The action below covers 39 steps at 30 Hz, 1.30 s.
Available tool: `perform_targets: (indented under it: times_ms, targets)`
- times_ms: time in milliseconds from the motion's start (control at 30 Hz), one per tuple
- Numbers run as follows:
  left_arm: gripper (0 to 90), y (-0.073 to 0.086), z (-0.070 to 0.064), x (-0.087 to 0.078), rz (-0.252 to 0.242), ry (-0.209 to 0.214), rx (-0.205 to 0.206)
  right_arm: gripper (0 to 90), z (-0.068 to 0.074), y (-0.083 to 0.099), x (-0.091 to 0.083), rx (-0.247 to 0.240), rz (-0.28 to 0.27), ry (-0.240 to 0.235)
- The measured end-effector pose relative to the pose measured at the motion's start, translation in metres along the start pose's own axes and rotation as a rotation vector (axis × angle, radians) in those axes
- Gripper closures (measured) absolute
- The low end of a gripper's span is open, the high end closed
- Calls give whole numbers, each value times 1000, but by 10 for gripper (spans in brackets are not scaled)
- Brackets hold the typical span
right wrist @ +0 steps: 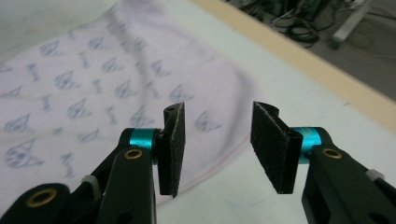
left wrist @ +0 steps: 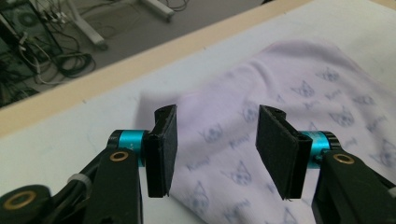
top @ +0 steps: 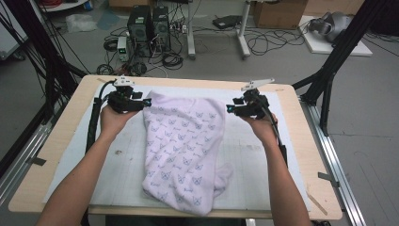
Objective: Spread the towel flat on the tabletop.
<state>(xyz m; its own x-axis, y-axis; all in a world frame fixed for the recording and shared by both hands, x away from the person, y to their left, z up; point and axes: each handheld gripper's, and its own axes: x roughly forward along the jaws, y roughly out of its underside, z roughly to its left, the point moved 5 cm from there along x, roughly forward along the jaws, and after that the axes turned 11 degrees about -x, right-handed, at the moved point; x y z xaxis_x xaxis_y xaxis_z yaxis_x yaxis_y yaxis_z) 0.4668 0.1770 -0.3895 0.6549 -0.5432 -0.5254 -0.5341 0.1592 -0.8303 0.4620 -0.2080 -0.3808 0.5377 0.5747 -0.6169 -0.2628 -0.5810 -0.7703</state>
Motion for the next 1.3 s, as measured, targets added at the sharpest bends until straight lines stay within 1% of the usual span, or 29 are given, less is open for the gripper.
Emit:
perform_targets:
  times_ms: [100, 167, 233, 267, 333, 400, 467, 533, 567, 600, 633, 667, 700, 733, 767, 800, 867, 933, 967, 1067, 1100, 1133, 1167, 1200, 1233, 1267, 1300]
  targets:
    - [489, 16, -7, -8, 0, 39, 29, 538, 18, 16, 3, 1, -7, -52]
    - [490, 26, -11, -15, 1, 53, 50, 537, 31, 23, 2, -11, -19, -73]
    - [493, 36, -15, -23, -2, 77, 66, 533, 44, 27, -1, -14, -38, -99]
    - [494, 40, -16, -27, -7, 81, 69, 529, 50, 29, -2, -24, -39, -109]
    - [496, 50, -19, -35, -16, 106, 67, 526, 63, 31, -5, -40, -55, -135]
    - [500, 61, -22, -42, -14, 124, 73, 518, 76, 33, -7, -59, -48, -157]
    - [512, 71, -25, -49, -24, 152, 67, 518, 88, 34, -10, -73, -66, -176]
    - [514, 82, -28, -54, -19, 176, 62, 518, 101, 35, -13, -90, -81, -194]
    - [519, 88, -29, -56, -14, 182, 63, 509, 107, 36, -14, -97, -78, -206]
    - [520, 93, -31, -57, -7, 193, 60, 499, 112, 36, -14, -103, -61, -226]
    - [526, 98, -33, -58, 2, 202, 64, 500, 119, 36, -15, -98, -46, -249]
    - [530, 103, -36, -58, 18, 210, 71, 501, 124, 35, -15, -108, -48, -265]
    - [530, 107, -39, -59, 27, 222, 75, 505, 131, 34, -16, -124, -51, -271]
    - [531, 110, -43, -60, 28, 238, 77, 510, 136, 34, -18, -151, -73, -262]
    - [535, 113, -47, -61, 28, 250, 79, 510, 142, 35, -19, -150, -86, -267]
    - [541, 116, -51, -62, 39, 269, 90, 510, 147, 37, -18, -138, -86, -292]
    - [549, 122, -58, -63, 65, 296, 102, 510, 155, 42, -16, -139, -88, -308]
    - [547, 130, -66, -63, 92, 315, 120, 511, 165, 51, -11, -137, -72, -340]
    - [545, 133, -70, -62, 104, 324, 128, 516, 170, 54, -8, -142, -58, -347]
    - [520, 140, -80, -56, 149, 341, 157, 518, 182, 65, 5, -154, -3, -384]
    - [496, 142, -82, -53, 169, 338, 165, 531, 185, 67, 10, -162, 19, -391]
    - [491, 144, -84, -50, 185, 333, 175, 557, 187, 69, 13, -165, 29, -398]
    - [500, 145, -85, -48, 194, 328, 192, 598, 188, 69, 15, -157, 29, -410]
    - [538, 146, -86, -46, 201, 333, 201, 659, 188, 68, 16, -158, 26, -424]
    - [631, 146, -87, -45, 203, 331, 208, 725, 189, 68, 16, -153, 28, -446]
    - [702, 145, -87, -44, 202, 320, 215, 777, 190, 68, 16, -149, 32, -458]
    - [760, 143, -86, -43, 202, 323, 205, 825, 190, 67, 16, -153, 34, -462]
